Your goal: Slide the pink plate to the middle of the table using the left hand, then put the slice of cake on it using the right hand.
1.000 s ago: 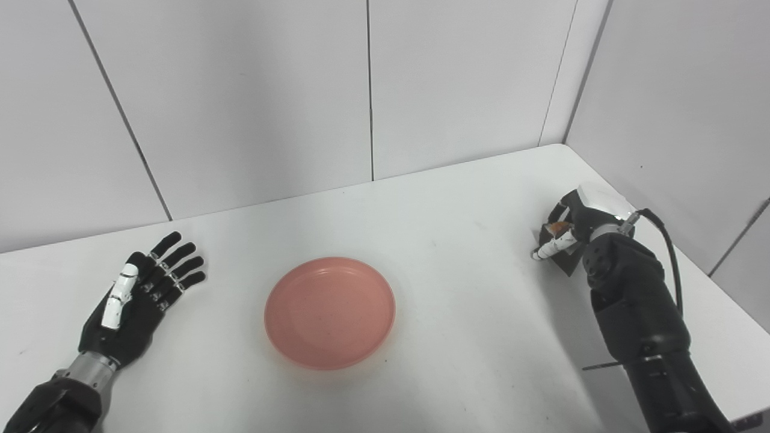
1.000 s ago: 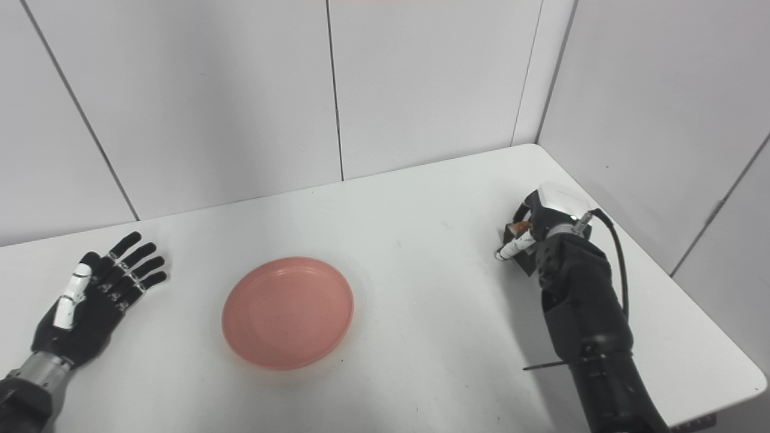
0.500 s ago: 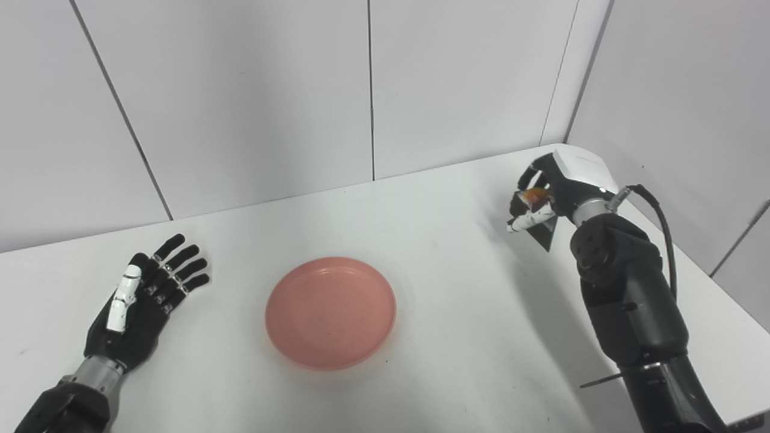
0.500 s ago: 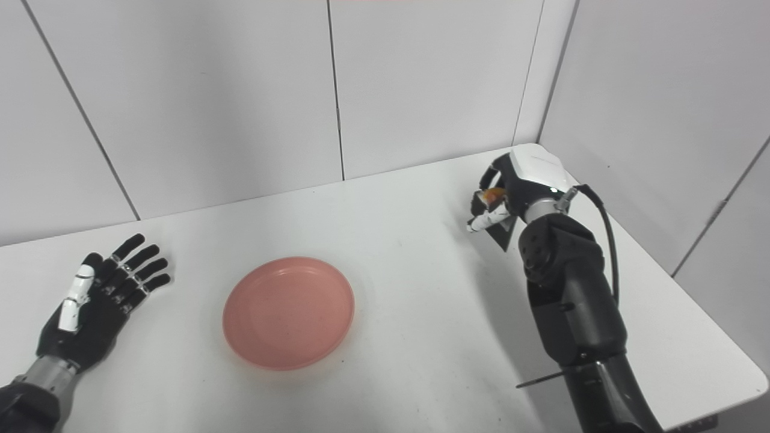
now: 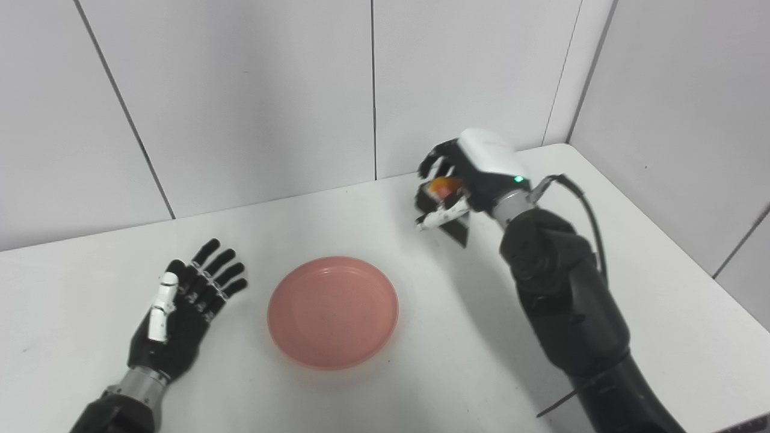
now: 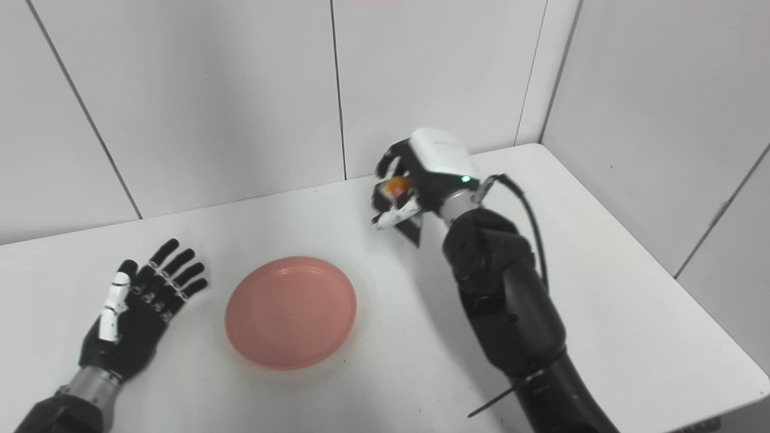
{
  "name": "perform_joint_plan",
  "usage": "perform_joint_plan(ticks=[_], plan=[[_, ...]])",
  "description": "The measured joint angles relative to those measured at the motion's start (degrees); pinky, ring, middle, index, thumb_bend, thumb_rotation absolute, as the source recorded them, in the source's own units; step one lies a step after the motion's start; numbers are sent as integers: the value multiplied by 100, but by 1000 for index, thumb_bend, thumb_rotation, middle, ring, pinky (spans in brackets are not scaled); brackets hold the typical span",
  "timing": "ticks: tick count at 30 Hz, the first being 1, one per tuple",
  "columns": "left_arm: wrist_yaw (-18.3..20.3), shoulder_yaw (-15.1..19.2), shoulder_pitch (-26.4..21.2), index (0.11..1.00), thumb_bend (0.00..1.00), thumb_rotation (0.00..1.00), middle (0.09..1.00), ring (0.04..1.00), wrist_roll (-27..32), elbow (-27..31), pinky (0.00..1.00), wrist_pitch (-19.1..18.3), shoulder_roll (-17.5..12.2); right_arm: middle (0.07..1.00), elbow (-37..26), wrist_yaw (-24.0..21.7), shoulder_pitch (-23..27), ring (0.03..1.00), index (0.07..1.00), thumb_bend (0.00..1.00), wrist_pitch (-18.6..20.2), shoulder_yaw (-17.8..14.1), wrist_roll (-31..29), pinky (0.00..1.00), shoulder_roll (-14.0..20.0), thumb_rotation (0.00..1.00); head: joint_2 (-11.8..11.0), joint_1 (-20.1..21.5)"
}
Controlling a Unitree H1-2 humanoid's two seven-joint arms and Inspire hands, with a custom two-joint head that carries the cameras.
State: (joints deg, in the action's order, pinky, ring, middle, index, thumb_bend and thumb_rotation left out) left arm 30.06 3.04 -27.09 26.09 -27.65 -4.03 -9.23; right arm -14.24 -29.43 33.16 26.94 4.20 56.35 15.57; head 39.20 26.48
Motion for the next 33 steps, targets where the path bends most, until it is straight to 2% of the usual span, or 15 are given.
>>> perform_joint_plan(ticks=[2, 5, 6, 8, 12, 14, 20, 29, 33], plan=[[-178, -125, 108, 926, 431, 977, 924, 904, -91, 317, 888, -152, 115, 448, 101, 96, 13, 402, 549, 514, -28, 175, -120, 314, -83, 0, 0, -3], [-437, -259, 254, 940, 415, 999, 937, 922, -169, 706, 909, -385, 277, 443, 229, 142, 14, 389, 549, 515, -51, 430, -235, 301, -159, 0, 26, -528], [-488, -306, 290, 940, 413, 999, 938, 923, -215, 786, 910, -417, 331, 444, 242, 161, 14, 390, 548, 515, -83, 501, -292, 301, -174, 0, 27, -530], [-677, -360, 354, 942, 405, 1000, 938, 926, -301, 965, 913, -542, 423, 445, 318, 284, 28, 389, 549, 515, -159, 619, -380, 302, -191, 0, 53, -1003], [-937, -509, 413, 950, 395, 1000, 949, 938, -463, 1190, 931, -681, 581, 438, 425, 477, 28, 386, 548, 515, -336, 869, -556, 300, -210, 0, 105, -1311], [-1061, -559, 429, 952, 394, 1000, 948, 936, -487, 1297, 931, -829, 660, 435, 483, 536, 29, 386, 546, 515, -436, 1003, -585, 300, -252, 0, 114, -1330], [-1219, -743, 472, 950, 393, 1000, 939, 929, -681, 1463, 920, -960, 844, 432, 743, 580, 15, 393, 548, 515, -507, 1316, -733, 312, -357, 0, 228, -1778], [-1384, -802, 477, 950, 403, 1000, 944, 936, -731, 1543, 939, -1091, 990, 432, 960, 758, 9, 392, 548, 515, -577, 1664, -834, 311, -406, 0, 334, -1866], [-1418, -838, 477, 948, 407, 1000, 943, 933, -800, 1583, 936, -1127, 1005, 435, 1031, 870, -32, 408, 535, 518, -786, 1832, -919, 329, -426, 0, 378, -1849]])
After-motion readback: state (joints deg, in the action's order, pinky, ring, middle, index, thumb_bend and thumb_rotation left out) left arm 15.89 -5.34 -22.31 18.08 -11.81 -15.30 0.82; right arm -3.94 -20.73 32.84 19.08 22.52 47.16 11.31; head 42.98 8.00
